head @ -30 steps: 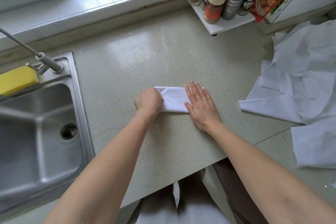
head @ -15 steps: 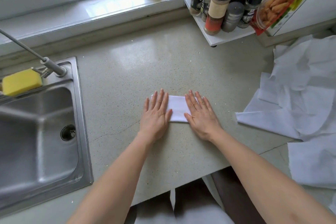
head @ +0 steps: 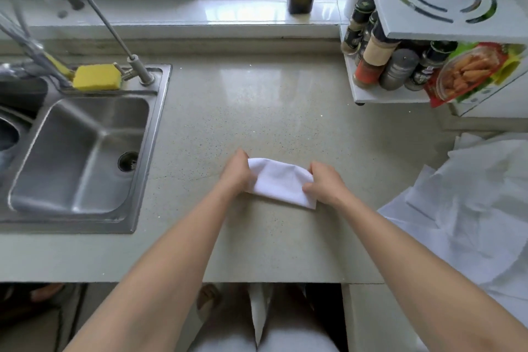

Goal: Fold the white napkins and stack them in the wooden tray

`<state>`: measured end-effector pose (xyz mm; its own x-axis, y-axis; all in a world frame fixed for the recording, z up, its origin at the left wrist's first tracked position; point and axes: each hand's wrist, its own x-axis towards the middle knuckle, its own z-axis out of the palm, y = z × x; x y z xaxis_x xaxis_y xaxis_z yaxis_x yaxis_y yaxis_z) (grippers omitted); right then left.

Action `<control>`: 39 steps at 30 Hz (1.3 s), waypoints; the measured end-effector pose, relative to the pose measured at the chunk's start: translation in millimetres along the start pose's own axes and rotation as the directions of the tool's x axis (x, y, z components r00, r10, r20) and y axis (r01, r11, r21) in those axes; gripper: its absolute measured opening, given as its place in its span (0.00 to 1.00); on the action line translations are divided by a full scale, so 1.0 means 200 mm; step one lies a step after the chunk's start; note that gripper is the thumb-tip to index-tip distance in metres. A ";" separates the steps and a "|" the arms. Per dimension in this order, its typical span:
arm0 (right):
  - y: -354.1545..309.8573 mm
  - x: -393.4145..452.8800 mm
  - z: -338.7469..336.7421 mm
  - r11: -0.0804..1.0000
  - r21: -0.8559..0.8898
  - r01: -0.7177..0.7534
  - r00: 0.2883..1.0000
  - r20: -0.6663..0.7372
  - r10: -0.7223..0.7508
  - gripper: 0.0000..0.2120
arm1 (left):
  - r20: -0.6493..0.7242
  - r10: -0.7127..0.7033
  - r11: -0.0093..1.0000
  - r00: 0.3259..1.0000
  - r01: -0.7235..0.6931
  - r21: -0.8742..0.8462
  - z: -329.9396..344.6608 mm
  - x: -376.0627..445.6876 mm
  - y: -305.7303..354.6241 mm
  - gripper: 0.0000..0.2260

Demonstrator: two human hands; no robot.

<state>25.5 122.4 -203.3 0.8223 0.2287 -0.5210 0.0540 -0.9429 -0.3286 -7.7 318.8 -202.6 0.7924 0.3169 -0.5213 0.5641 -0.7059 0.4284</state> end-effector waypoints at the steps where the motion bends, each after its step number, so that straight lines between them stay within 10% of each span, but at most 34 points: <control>1: 0.00 0.00 0.00 1.000 0.012 -0.017 1.000 0.024 0.016 0.05 | 0.012 -0.034 0.997 0.999 0.035 -0.068 -0.01 -0.02 -0.02 0.14; 10: -0.73 -0.18 0.18 0.892 0.441 0.100 0.956 0.205 -0.209 0.10 | -0.217 -0.339 0.767 0.915 0.136 -0.627 -0.38 -0.48 -0.73 0.18; 19: -1.90 -1.02 1.01 0.838 0.389 0.383 0.704 0.464 -0.537 0.08 | -0.310 -0.739 0.409 0.598 0.031 -0.912 -0.49 -1.71 -2.03 0.12; 27: -2.55 -2.14 1.96 0.718 0.393 0.575 0.496 0.531 -0.687 0.03 | -0.211 -0.972 0.204 0.104 -0.080 -0.976 -0.26 -2.95 -3.00 0.15; 39: -3.31 -2.85 2.96 0.570 0.307 0.762 0.283 0.633 -0.720 0.08 | -0.176 -0.982 0.175 -0.069 0.019 -0.984 -0.14 -3.64 -3.94 0.14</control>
<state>-815.1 760.1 -154.4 -0.1649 0.8971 -0.4099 0.4833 -0.2888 -0.8265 -1022.3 662.5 -139.8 -0.5679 0.7828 -0.2544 0.3423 0.5057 0.7919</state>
